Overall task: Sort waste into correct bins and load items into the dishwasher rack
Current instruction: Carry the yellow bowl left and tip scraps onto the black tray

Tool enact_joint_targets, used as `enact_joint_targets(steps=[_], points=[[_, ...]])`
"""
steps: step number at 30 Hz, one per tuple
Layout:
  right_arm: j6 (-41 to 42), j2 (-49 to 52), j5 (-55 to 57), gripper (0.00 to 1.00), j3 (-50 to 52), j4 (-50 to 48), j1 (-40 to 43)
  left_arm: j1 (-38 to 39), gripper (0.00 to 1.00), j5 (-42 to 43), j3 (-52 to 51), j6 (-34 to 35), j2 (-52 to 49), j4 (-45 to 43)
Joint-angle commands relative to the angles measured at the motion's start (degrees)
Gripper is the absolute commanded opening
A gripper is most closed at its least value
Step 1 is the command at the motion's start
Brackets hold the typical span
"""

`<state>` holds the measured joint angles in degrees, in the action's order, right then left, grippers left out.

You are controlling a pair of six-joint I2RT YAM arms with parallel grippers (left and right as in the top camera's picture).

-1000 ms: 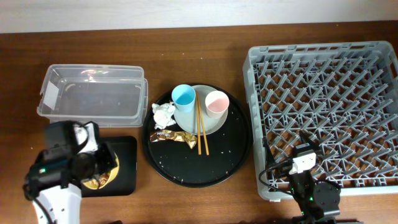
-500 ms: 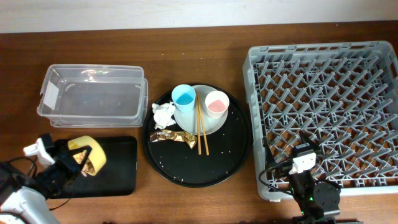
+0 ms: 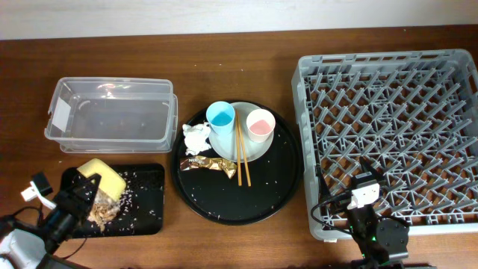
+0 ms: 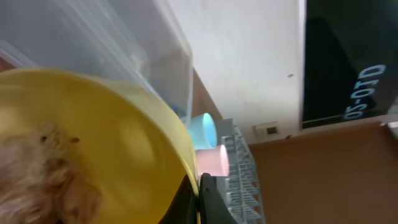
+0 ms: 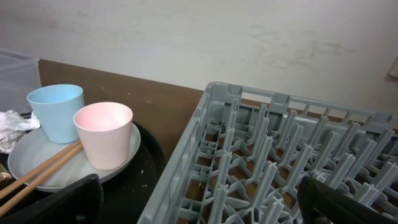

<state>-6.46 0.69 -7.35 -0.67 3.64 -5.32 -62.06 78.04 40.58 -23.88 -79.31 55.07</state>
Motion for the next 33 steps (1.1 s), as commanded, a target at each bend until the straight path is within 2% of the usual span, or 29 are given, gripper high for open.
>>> enact_joint_targets(steps=[1, 7, 18, 19, 20, 21, 22, 23, 26, 28, 31, 33], points=[[0.11, -0.33, 0.48, 0.98, 0.35, 0.22, -0.28, -0.37, 0.00, 4.85, -0.26, -1.55, -0.31, 1.64], [0.11, -0.33, 0.48, 0.98, 0.35, 0.22, -0.28, -0.37, 0.00, 5.16, -0.26, -4.55, -0.28, 7.89], [0.11, -0.33, 0.48, 0.98, 0.35, 0.24, -0.28, -0.37, 0.00, 6.84, -0.26, -5.79, -0.31, 5.29], [0.11, -0.33, 0.48, 0.98, 0.35, 0.22, -0.28, -0.37, 0.00, 6.84, -0.26, -4.24, -0.31, 4.94], [0.11, -0.33, 0.48, 0.98, 0.35, 0.24, -0.28, -0.37, 0.00, 6.95, -0.26, -3.69, -0.28, 7.91], [0.13, -0.33, 0.48, 0.98, 0.35, 0.22, -0.28, -0.37, 0.00, 8.79, -0.26, -6.75, -0.28, 9.68], [0.13, -0.33, 0.48, 0.98, 0.35, 0.24, -0.28, -0.37, 0.00, 10.08, -0.26, -7.63, -0.31, 5.90], [0.11, -0.33, 0.48, 0.98, 0.35, 0.22, -0.28, -0.37, 0.00, 10.12, -0.26, -5.11, -0.31, 6.10], [0.11, -0.33, 0.48, 0.98, 0.35, 0.22, -0.28, -0.37, 0.00, 9.55, -0.26, -5.16, -0.31, 8.55], [0.11, -0.33, 0.48, 0.98, 0.35, 0.22, -0.28, -0.37, 0.00, 8.83, -0.26, -6.14, -0.31, 5.05], [0.11, -0.33, 0.48, 0.98, 0.35, 0.24, -0.28, -0.37, 0.00, 8.79, -0.26, -6.19, -0.31, 4.94], [0.11, -0.33, 0.48, 0.98, 0.35, 0.22, -0.28, -0.37, 0.00, 8.74, -0.26, -6.21, -0.28, 7.34]])
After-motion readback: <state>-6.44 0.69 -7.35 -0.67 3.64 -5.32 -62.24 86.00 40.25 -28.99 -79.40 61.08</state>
